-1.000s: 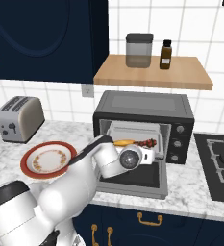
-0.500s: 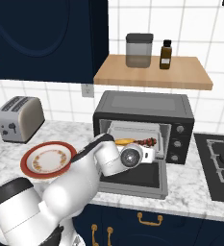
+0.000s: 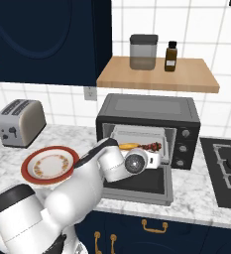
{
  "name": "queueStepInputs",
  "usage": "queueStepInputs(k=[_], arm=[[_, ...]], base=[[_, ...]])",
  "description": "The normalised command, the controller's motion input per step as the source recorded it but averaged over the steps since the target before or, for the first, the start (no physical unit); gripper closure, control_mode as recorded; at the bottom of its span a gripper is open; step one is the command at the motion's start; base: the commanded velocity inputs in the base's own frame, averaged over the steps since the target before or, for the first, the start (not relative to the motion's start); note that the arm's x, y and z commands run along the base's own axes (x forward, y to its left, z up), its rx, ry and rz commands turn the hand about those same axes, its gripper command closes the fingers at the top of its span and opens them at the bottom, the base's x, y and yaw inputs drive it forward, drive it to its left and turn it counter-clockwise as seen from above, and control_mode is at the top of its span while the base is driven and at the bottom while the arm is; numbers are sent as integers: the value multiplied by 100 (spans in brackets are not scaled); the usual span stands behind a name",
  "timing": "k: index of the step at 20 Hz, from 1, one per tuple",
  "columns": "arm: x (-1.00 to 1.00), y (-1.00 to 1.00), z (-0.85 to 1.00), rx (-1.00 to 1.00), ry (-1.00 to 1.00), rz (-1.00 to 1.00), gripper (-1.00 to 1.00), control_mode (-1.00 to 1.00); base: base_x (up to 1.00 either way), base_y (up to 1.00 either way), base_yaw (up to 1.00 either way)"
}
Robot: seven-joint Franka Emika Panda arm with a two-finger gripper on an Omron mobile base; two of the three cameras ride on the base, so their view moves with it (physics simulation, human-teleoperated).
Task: Pick up the kebab skewer and baguette bread, and place them inside the toaster oven. Close the toaster oven door and start by setting the timer.
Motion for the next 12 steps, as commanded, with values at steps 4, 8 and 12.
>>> queueStepInputs(k=[4,8,12], arm=[[1,0,0,0,-2,0,-100,-100],[0,0,0,0,0,0,-100,-100],[5,0,0,0,0,0,-100,-100]], base=[[0,0,0],[0,0,0],[0,0,0]])
